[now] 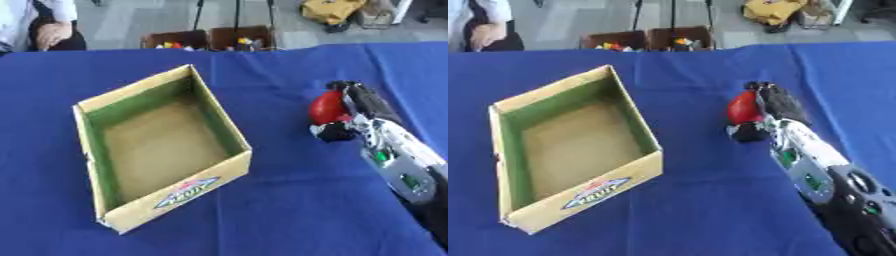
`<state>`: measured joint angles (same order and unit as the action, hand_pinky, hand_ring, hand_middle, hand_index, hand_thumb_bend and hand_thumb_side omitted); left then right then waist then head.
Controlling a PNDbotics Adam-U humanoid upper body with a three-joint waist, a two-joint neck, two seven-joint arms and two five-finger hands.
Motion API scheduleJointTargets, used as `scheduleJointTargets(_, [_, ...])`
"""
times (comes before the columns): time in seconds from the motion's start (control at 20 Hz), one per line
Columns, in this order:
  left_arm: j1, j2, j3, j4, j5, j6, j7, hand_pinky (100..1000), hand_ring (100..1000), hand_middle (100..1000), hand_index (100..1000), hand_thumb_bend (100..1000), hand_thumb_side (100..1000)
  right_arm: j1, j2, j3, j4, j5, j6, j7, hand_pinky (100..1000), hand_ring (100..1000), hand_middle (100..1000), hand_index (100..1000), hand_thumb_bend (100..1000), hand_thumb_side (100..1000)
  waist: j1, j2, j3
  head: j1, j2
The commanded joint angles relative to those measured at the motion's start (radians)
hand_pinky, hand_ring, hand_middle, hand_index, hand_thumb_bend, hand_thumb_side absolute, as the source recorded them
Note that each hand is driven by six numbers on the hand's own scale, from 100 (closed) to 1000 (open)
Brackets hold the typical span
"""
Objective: Pick up objects on the table and place them in the box.
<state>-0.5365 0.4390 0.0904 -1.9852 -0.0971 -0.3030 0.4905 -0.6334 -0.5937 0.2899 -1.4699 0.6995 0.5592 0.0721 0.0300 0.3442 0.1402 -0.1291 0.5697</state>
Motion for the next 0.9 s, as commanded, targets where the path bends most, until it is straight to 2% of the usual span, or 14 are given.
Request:
scheduleJointTargets(0.05, [-0.008,0.013,0.005,-0.015,0.003,0.001,-0.001,708,900,860,908,100,1000,-0.016,-0.017,-0.011,-0.006,-0.018,0.006,-0.015,653,575,718,900,377,165,-0.003,-0.009,0.0,0.002,-0.008])
scheduleJointTargets(0.3, [-0.007,0.013,0.005,-0.015,0.004,0.001,0.0,709,902,861,906,100,1000,-0.017,-0.018,-0.012,-0.01,-0.032,0.011,-0.035,653,546,709,894,379,149,-0.002,-0.009,-0.001,0.002,-0.007])
scheduleJointTargets(0.55, [-0.007,0.014,0.005,-0.015,0.003,0.001,0.0,709,901,861,904,100,1000,-0.02,-0.024,-0.019,-0.025,-0.054,0.015,-0.055,654,539,698,887,335,148,-0.002,-0.01,-0.002,0.004,-0.006])
scheduleJointTargets(0.6, [-0.007,0.014,0.006,-0.015,0.003,0.001,0.0,708,901,861,904,100,1000,-0.021,-0.026,-0.021,-0.032,-0.058,0.015,-0.059,654,538,696,887,357,125,-0.002,-0.011,-0.002,0.004,-0.006])
scheduleJointTargets(0.9, [-0.008,0.017,0.005,-0.015,0.003,0.001,-0.001,709,901,861,902,100,1000,-0.029,-0.047,-0.035,-0.103,-0.075,0.02,-0.081,651,527,686,883,363,100,-0.003,-0.012,-0.005,0.007,-0.007])
